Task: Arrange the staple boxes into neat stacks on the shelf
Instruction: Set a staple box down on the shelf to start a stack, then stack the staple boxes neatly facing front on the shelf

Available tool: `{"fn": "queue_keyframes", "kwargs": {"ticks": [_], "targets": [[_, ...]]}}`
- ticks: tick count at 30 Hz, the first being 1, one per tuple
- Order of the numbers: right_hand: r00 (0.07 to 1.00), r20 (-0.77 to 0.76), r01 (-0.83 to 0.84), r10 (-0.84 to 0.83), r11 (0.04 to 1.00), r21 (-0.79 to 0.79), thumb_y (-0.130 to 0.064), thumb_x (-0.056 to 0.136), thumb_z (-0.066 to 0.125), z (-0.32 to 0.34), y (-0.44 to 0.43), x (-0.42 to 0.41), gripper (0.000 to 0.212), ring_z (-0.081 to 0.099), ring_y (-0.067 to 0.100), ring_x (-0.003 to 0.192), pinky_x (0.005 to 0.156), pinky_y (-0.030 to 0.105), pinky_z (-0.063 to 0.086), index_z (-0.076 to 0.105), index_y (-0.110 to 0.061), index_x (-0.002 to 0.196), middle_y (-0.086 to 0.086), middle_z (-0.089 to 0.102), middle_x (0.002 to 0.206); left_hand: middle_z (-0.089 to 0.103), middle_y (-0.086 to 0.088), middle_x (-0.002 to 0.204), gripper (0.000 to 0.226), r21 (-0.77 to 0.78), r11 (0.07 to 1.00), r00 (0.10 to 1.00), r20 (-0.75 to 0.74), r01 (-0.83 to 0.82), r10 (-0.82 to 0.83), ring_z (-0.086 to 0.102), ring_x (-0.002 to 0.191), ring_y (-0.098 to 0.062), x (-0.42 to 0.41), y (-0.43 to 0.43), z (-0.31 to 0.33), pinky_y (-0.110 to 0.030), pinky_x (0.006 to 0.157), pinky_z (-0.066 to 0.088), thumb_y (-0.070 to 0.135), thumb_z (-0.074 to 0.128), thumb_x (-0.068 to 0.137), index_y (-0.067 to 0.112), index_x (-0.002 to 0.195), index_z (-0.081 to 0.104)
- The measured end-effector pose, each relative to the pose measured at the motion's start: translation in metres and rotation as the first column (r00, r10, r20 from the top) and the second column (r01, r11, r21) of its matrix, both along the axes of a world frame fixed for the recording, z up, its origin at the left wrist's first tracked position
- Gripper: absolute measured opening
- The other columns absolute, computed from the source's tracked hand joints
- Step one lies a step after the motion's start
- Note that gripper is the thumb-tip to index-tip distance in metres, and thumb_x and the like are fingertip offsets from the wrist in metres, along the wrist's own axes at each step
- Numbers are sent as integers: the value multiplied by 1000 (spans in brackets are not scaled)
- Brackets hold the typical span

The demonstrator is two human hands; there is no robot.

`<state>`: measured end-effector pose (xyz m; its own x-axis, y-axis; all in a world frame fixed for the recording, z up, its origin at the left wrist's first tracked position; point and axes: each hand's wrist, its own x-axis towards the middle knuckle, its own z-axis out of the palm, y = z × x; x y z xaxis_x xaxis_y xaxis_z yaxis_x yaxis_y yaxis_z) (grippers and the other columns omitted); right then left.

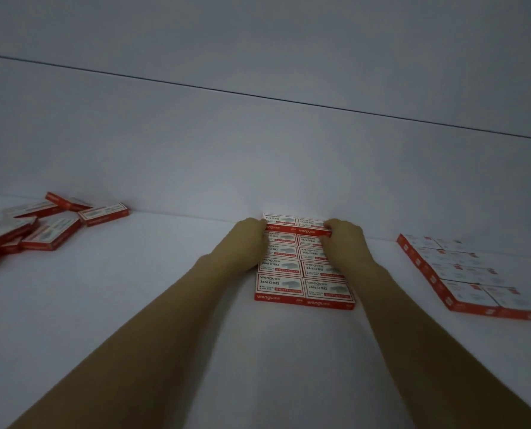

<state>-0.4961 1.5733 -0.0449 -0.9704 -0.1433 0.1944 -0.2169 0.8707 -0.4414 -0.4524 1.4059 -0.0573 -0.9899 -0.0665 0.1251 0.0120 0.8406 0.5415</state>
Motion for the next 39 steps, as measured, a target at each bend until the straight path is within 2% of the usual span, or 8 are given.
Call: {"fn": "queue_keyframes", "kwargs": {"ticks": [5,9,13,16,24,30,36,39], "targets": [[999,-34,-21,30,967,256,-10,91,49,23,-15,4,23,52,31,107,87,35,44,60,-3,111,18,52,118,51,-15,131,35,-205,976,998,-26,-68,64,51,118,-29,15,-15,16,-37,98,42,19,36,99,6,130,45],[991,-79,-84,110,958,272,-10,92,50,31,-47,20,30,53,30,111,90,36,45,57,-4,121,16,54,122,55,-15,114,27,-292,943,987,-55,-160,150,54,103,-28,41,-50,17,-33,84,43,18,34,98,3,105,55],[949,-49,-287,312,916,280,-3,89,48,31,-109,39,32,54,30,110,91,34,45,59,-2,119,17,55,120,56,-15,115,29,-358,881,951,-118,-310,287,52,108,-31,87,-115,27,-35,84,42,21,38,96,3,109,57],[887,-40,-431,461,855,287,-4,90,48,28,-161,60,34,53,28,111,91,33,45,57,-5,123,15,52,123,57,-13,119,33,-362,828,903,-148,-429,403,54,109,-31,124,-162,32,-37,91,45,23,41,94,9,119,58],[677,0,-691,736,635,344,-4,90,47,22,-275,113,41,47,28,120,97,32,41,53,-11,129,12,47,129,59,-13,118,34,-407,647,739,-116,-645,663,56,106,-29,217,-250,37,-35,84,47,25,42,95,9,120,57],[542,-45,-761,839,513,396,-3,87,48,19,-338,137,44,48,29,121,100,34,40,53,-12,130,11,50,134,58,-10,121,34,-367,608,672,-68,-704,737,55,107,-24,261,-281,25,-29,82,44,26,40,98,9,123,55],[483,11,-738,875,401,543,-8,87,50,10,-373,131,64,25,29,135,109,45,32,26,-19,145,3,26,151,57,-9,122,36,-350,596,653,-64,-723,754,54,108,-24,280,-293,19,-28,84,43,27,38,99,11,127,53],[514,43,-735,857,415,536,-11,91,48,8,-379,133,55,29,29,132,106,45,35,32,-21,143,9,36,143,57,-9,119,35,-360,592,649,-52,-721,759,54,106,-23,287,-297,17,-27,82,43,26,37,99,11,126,54]]}}
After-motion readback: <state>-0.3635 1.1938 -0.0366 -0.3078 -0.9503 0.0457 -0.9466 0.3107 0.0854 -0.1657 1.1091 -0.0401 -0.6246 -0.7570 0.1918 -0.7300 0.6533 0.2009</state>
